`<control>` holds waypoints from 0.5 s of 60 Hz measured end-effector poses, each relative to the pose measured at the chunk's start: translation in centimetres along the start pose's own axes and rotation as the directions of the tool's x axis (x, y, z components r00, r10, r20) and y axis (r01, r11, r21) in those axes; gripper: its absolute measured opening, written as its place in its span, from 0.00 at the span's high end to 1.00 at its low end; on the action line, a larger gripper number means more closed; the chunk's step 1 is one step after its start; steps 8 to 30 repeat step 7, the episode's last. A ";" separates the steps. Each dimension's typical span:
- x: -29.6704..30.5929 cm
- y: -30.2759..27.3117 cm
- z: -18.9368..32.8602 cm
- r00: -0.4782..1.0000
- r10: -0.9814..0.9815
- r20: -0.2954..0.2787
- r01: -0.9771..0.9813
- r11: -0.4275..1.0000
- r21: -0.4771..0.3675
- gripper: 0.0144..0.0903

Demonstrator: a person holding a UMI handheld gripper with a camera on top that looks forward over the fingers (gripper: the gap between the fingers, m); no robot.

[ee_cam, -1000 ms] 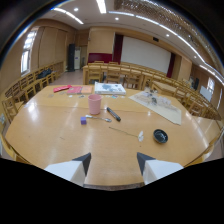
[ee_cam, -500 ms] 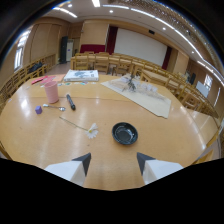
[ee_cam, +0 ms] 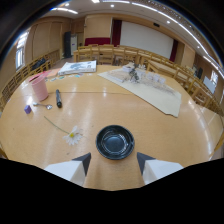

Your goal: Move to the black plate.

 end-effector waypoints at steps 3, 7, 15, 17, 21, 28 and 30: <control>0.1 0.0 0.2 1.000 -0.002 0.001 0.002 1.000 -0.002 0.05; 0.1 -0.1 0.3 1.000 -0.003 0.003 0.003 1.000 -0.003 0.05; 0.1 -0.1 0.3 1.000 -0.003 0.003 0.003 1.000 -0.003 0.05; 0.1 -0.1 0.3 1.000 -0.003 0.003 0.003 1.000 -0.003 0.05; 0.1 -0.1 0.3 1.000 -0.003 0.003 0.003 1.000 -0.003 0.05; 0.1 -0.1 0.3 1.000 -0.003 0.003 0.003 1.000 -0.003 0.05; 0.1 -0.1 0.3 1.000 -0.003 0.003 0.003 1.000 -0.003 0.05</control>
